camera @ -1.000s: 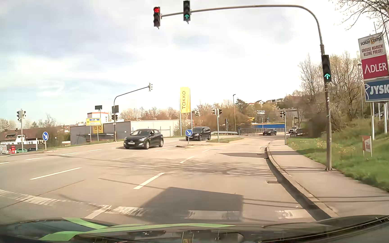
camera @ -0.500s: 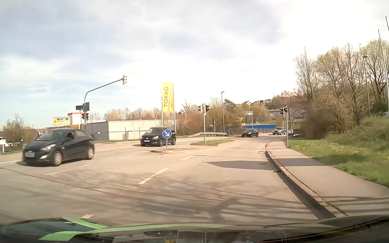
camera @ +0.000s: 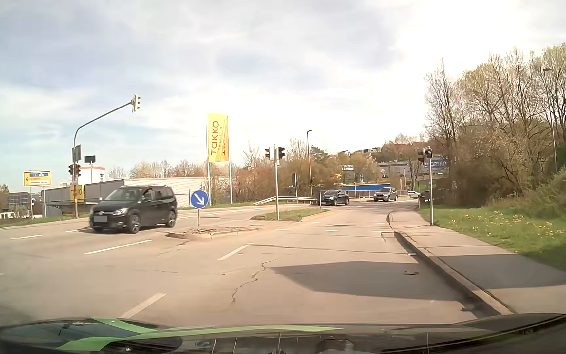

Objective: Follow the waypoints while adhering to traffic rules and regulations

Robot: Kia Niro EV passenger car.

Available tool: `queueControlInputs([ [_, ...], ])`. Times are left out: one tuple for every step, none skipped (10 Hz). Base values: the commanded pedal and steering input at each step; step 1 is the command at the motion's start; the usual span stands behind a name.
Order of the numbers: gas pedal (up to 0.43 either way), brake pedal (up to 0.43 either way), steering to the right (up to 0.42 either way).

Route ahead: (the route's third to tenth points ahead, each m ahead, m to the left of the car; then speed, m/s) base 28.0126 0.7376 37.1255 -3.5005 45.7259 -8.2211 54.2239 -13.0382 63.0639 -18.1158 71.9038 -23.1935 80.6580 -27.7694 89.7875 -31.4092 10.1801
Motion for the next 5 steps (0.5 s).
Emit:
queueControlInputs([
  [0.039,0.000,0.042],
  [0.047,0.000,0.044],
  [0.047,0.000,0.045],
  [0.059,0.000,0.046],
  [0.059,0.000,0.046],
])
